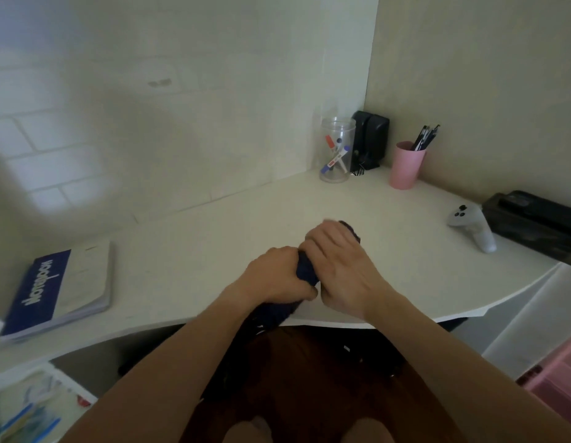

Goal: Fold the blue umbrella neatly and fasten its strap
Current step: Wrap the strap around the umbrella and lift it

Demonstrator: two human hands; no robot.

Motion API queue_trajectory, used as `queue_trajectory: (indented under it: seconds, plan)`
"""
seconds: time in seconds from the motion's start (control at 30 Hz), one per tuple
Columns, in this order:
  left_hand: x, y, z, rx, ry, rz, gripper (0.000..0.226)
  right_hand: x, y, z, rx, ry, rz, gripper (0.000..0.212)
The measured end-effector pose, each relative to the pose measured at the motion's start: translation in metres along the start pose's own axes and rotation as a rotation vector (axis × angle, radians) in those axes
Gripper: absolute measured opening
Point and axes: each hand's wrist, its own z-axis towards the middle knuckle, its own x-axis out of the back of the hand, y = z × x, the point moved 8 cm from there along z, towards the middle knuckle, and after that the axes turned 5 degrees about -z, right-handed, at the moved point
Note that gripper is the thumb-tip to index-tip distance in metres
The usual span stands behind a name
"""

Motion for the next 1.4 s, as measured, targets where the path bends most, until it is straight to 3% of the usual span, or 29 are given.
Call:
queue_trajectory:
  seconds: [0.1, 0.2, 0.27, 0.3, 0.4, 0.43, 0.5, 0.57, 0.6, 0.63, 0.73, 0.77, 0.8, 0.87, 0.93, 1.03, 1.13, 1.2, 1.33, 1.4]
  plan:
    - [0.021, -0.001, -0.018, 0.134, 0.260, -0.650, 0.016, 0.042, 0.011, -0.026, -0.286, 0.226, 0.293, 0.078]
    - [0.014, -0.001, -0.029, 0.315, 0.365, -1.423, 0.019, 0.038, -0.019, -0.060, -0.496, 0.033, 0.690, 0.099]
    - [0.009, 0.014, -0.030, 0.321, 0.268, -1.751, 0.022, 0.033, -0.044, -0.068, -0.502, -0.031, 0.553, 0.104]
    - [0.009, 0.023, -0.033, 0.304, 0.229, -1.814, 0.021, 0.035, -0.047, -0.069, -0.496, 0.029, 0.409, 0.101]
    - [0.015, 0.045, -0.049, 0.189, 0.182, -1.817, 0.015, 0.049, -0.040, -0.071, -0.529, 0.075, 0.382, 0.073]
    - [0.020, 0.051, -0.058, 0.120, 0.172, -1.820, 0.017, 0.053, -0.036, -0.074, -0.544, 0.066, 0.532, 0.061]
    - [0.028, 0.064, -0.072, -0.029, 0.102, -1.865, 0.020, 0.053, -0.035, -0.082, -0.603, -0.023, 1.088, 0.038]
    - [0.034, 0.076, -0.083, -0.129, 0.035, -1.888, 0.016, 0.062, -0.047, -0.088, -0.635, -0.112, 1.632, 0.031]
    - [0.037, 0.080, -0.085, -0.129, 0.050, -1.879, 0.020, 0.069, -0.049, -0.090, -0.608, -0.112, 1.709, 0.033]
    - [0.038, 0.082, -0.085, -0.095, 0.098, -1.857, 0.027, 0.076, -0.045, -0.091, -0.590, -0.075, 1.645, 0.037]
    - [0.038, 0.086, -0.086, 0.017, 0.300, -1.793, 0.031, 0.102, -0.027, -0.102, -0.614, 0.174, 0.955, 0.049]
    - [0.036, 0.091, -0.088, 0.006, 0.306, -1.785, 0.029, 0.110, -0.025, -0.108, -0.603, 0.229, 0.858, 0.052]
    - [0.036, 0.097, -0.092, -0.031, 0.272, -1.783, 0.027, 0.115, -0.025, -0.113, -0.595, 0.244, 0.890, 0.050]
    - [0.038, 0.108, -0.102, -0.164, 0.159, -1.834, 0.021, 0.120, -0.020, -0.125, -0.618, 0.237, 1.222, 0.033]
    - [0.046, 0.110, -0.111, -0.269, 0.131, -1.927, 0.027, 0.122, -0.010, -0.142, -0.660, 0.112, 1.511, 0.019]
    - [0.038, 0.115, -0.112, -0.280, 0.228, -1.951, 0.029, 0.133, 0.013, -0.179, -0.751, 0.020, 1.503, 0.025]
    - [-0.005, 0.138, -0.109, -0.150, 0.234, -2.001, 0.032, 0.151, 0.035, -0.231, -0.901, 0.205, 1.465, 0.036]
    - [-0.038, 0.163, -0.111, -0.053, 0.199, -2.012, 0.030, 0.169, 0.041, -0.271, -0.870, 0.253, 1.228, 0.048]
    - [-0.121, 0.214, -0.121, 0.151, 0.098, -1.907, 0.036, 0.194, 0.045, -0.349, -0.852, 0.053, 0.199, 0.085]
    - [-0.171, 0.238, -0.122, 0.283, 0.042, -1.853, 0.040, 0.195, 0.043, -0.370, -0.882, -0.072, 0.032, 0.090]
